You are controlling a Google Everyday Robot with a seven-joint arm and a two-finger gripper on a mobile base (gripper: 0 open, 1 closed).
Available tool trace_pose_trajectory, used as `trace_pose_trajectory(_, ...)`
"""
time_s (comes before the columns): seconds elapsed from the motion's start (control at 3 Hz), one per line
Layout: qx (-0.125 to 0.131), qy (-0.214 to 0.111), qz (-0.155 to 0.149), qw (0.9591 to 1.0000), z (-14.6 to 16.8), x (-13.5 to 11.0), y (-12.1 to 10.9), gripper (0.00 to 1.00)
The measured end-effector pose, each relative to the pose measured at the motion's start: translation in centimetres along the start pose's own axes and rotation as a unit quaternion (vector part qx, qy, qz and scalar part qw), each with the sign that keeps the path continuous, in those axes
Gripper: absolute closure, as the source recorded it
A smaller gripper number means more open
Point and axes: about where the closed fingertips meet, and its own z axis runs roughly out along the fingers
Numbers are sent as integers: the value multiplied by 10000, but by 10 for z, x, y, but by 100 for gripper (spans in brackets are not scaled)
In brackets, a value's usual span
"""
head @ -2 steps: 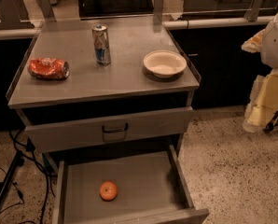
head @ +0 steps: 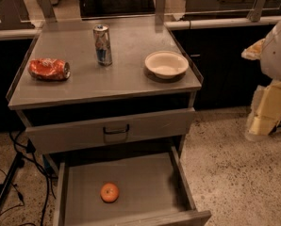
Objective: Pick orange from middle drawer and place on counter
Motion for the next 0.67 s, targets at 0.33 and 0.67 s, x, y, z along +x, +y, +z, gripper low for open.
trace_pose_trajectory(0.33, -137, -57, -105, 9998, 25, -1, 8, 0)
trace_pose_trajectory(0.67, -292, -360, -276, 9985, 41, -15, 18, 0)
